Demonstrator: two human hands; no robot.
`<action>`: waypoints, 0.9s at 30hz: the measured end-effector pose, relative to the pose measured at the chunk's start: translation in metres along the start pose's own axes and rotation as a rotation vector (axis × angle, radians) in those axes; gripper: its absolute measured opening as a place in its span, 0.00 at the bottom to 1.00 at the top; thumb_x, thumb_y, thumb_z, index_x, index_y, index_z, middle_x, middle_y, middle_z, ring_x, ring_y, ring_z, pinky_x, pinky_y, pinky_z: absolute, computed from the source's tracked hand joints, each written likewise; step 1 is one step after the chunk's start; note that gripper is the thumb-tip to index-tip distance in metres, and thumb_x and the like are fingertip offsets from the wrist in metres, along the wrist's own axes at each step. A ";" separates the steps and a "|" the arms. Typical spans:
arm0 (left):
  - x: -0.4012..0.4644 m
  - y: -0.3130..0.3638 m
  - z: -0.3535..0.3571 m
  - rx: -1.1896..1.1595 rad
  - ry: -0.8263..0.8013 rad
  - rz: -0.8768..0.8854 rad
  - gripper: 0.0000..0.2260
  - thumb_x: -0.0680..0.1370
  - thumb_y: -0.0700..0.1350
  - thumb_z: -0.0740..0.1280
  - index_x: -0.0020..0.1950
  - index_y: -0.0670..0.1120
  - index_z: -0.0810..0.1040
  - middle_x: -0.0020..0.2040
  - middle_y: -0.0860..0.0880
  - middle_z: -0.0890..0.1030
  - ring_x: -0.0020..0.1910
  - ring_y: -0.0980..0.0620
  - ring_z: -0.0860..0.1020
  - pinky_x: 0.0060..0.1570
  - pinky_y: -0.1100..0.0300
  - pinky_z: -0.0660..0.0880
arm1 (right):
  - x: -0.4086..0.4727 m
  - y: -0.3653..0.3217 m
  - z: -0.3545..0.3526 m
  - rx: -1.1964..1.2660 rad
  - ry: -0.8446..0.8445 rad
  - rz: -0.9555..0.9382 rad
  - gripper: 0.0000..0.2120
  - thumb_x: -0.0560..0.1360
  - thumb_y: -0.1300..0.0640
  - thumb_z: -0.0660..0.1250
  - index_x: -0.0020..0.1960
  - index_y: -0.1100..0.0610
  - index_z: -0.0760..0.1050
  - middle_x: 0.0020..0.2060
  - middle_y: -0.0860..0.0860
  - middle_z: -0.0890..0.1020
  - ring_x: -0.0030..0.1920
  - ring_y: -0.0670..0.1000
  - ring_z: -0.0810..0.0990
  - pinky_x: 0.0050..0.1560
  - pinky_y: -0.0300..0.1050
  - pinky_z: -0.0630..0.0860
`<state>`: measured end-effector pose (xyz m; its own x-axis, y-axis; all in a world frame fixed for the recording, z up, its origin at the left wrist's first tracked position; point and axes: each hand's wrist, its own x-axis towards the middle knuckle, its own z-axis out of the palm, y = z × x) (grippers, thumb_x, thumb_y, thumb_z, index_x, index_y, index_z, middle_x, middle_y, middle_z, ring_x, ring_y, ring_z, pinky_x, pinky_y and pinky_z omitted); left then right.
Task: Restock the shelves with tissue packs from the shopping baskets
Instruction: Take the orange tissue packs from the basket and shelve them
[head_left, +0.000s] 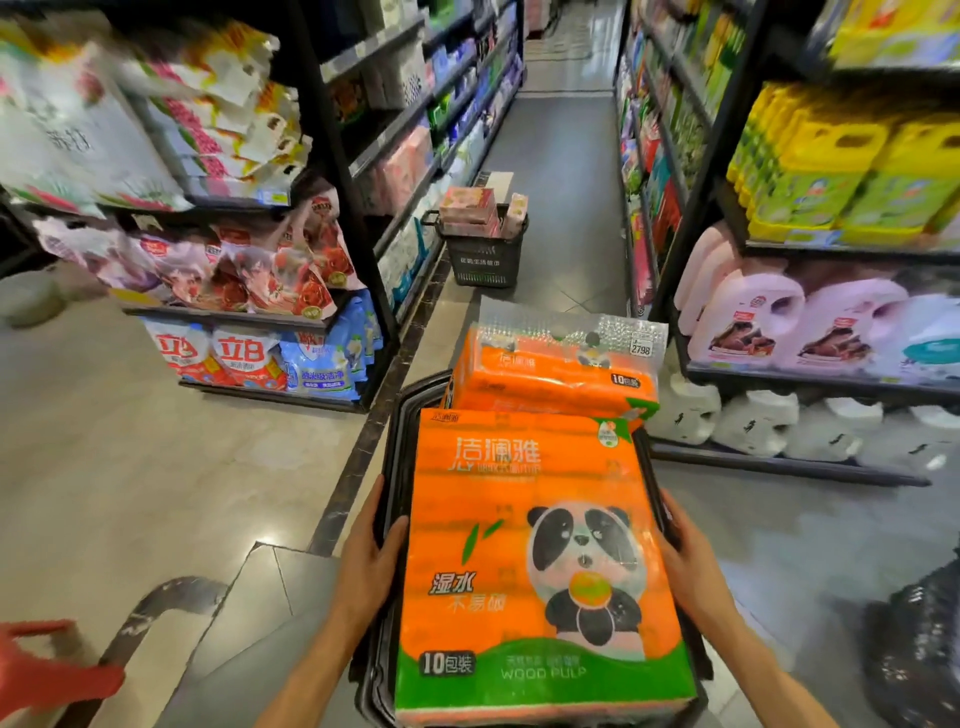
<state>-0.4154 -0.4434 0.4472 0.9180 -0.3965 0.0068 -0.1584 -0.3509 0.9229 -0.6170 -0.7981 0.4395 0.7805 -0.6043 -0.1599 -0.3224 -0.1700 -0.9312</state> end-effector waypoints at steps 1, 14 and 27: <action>-0.001 0.004 0.007 -0.008 0.013 -0.003 0.31 0.81 0.55 0.67 0.81 0.63 0.58 0.79 0.56 0.68 0.77 0.53 0.67 0.73 0.38 0.68 | 0.005 -0.003 -0.008 -0.002 -0.009 -0.022 0.22 0.83 0.56 0.66 0.75 0.42 0.70 0.65 0.42 0.82 0.64 0.45 0.81 0.65 0.60 0.78; 0.071 0.001 0.056 -0.085 0.041 -0.067 0.30 0.82 0.51 0.68 0.81 0.59 0.59 0.72 0.48 0.76 0.70 0.42 0.76 0.65 0.34 0.74 | 0.096 -0.022 -0.032 -0.051 -0.034 -0.003 0.24 0.83 0.58 0.66 0.77 0.46 0.68 0.61 0.38 0.83 0.61 0.39 0.81 0.63 0.48 0.79; 0.356 0.007 0.034 -0.064 -0.087 -0.003 0.28 0.83 0.53 0.67 0.77 0.72 0.58 0.76 0.53 0.72 0.73 0.51 0.73 0.71 0.40 0.71 | 0.303 -0.067 0.025 -0.063 0.165 0.033 0.33 0.77 0.34 0.66 0.79 0.42 0.65 0.72 0.44 0.77 0.72 0.47 0.75 0.71 0.62 0.73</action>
<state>-0.1019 -0.6162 0.4433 0.8830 -0.4687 -0.0270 -0.1295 -0.2983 0.9456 -0.3456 -0.9498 0.4454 0.6723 -0.7289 -0.1294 -0.3832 -0.1930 -0.9033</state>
